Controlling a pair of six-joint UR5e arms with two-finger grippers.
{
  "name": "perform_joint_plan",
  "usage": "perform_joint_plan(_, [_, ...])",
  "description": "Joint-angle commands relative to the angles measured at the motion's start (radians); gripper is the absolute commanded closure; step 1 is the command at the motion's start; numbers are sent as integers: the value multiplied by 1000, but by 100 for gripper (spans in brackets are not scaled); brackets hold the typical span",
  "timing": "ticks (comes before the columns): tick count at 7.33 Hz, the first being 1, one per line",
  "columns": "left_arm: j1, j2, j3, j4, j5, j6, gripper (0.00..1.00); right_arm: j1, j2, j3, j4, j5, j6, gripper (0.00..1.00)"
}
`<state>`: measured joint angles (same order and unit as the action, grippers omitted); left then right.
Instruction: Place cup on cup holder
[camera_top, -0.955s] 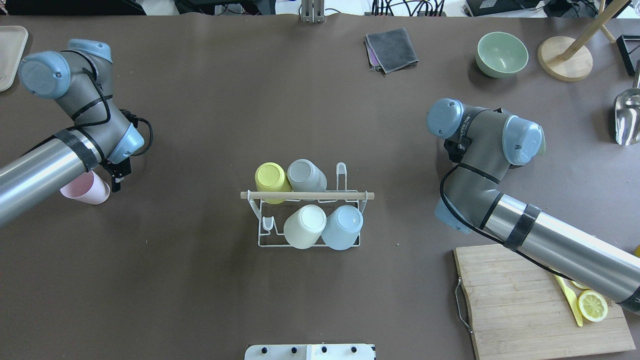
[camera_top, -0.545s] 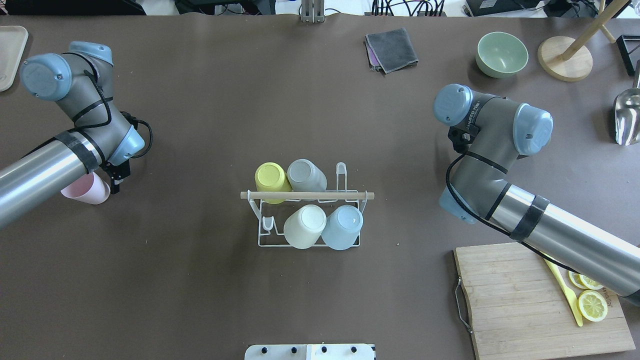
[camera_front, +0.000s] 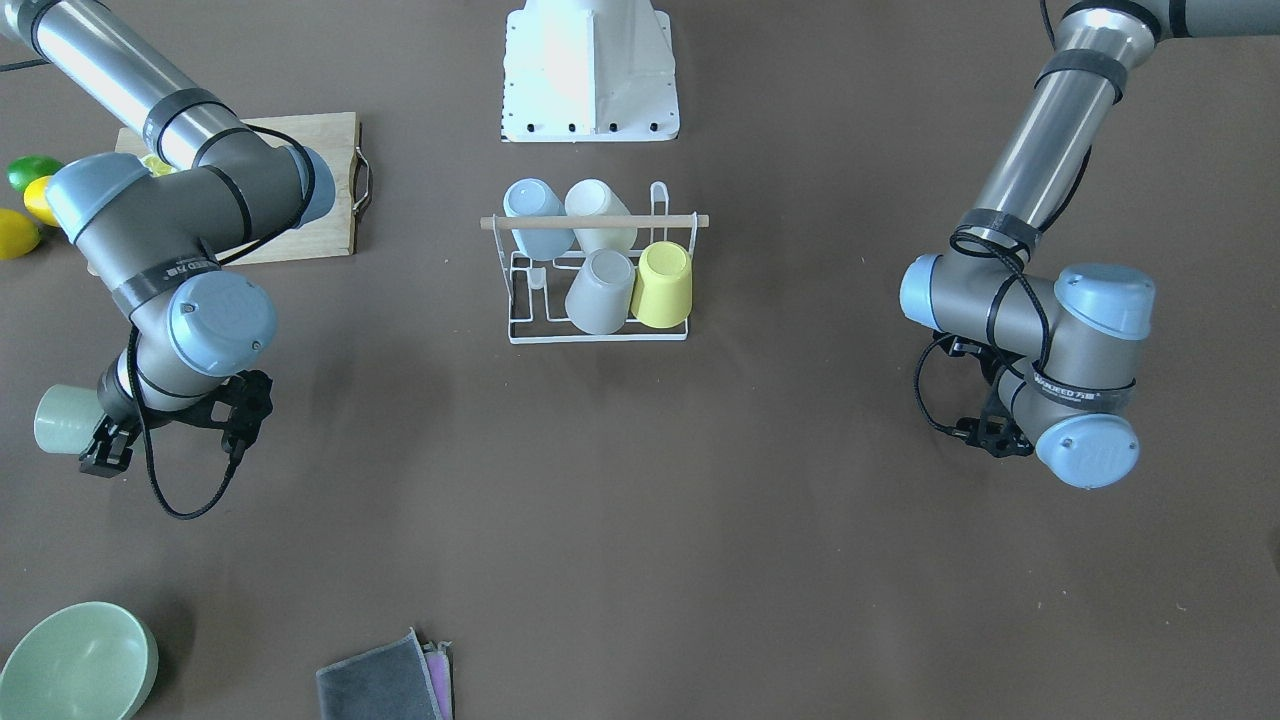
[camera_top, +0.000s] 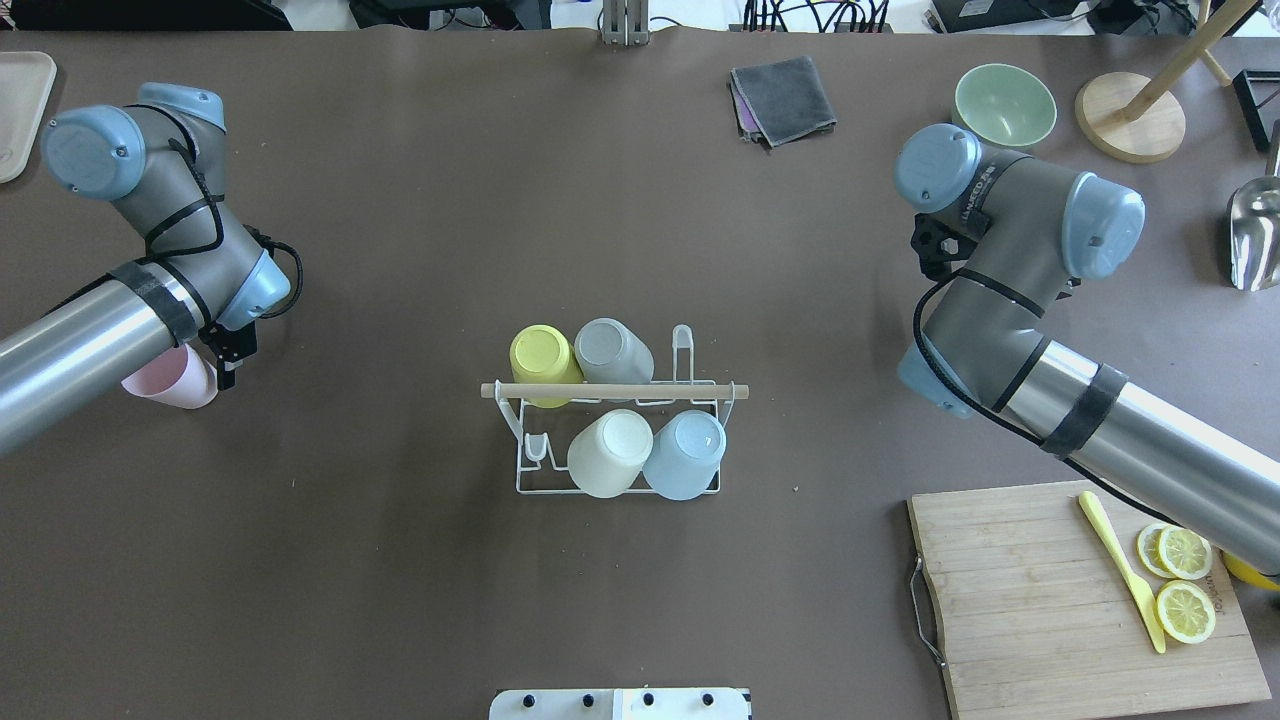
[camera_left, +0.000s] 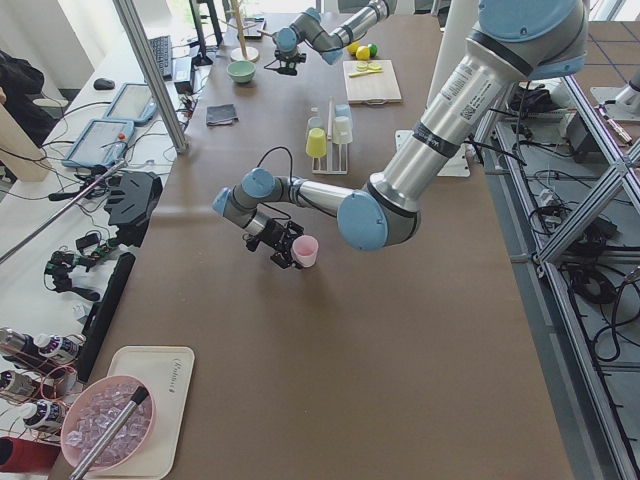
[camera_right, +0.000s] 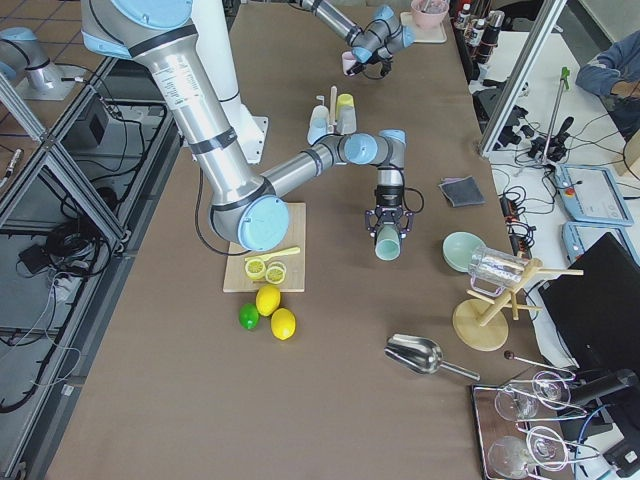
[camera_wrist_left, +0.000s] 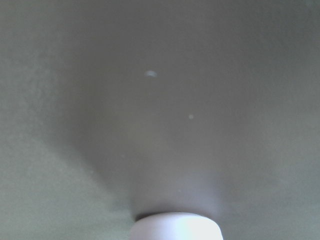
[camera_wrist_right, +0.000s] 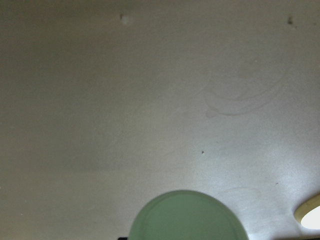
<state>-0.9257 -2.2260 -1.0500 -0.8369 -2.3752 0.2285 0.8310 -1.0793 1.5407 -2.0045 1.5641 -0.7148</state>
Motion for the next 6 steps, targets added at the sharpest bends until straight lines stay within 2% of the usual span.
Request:
perform_joint_plan(1, [4,2,-2,2,1,2,36,76,-33,93,1,205,8,100])
perform_joint_plan(2, [5,2,-10,15,1,2,64,129,-34,91,4,353,8,100])
perform_joint_plan(3, [8,6,-43,53,1,2,85,157,-31,93,12,417,8,100])
perform_joint_plan(4, [8,8,-94,102,19,2,98,193,-36,105,35,515,8,100])
perform_joint_plan(5, [7,5,-129,146,63,3,100,207,-44,111,41,640,9,100])
perform_joint_plan(6, [4,11,-177,185,70,3,100,206,-39,119,59,663,11,100])
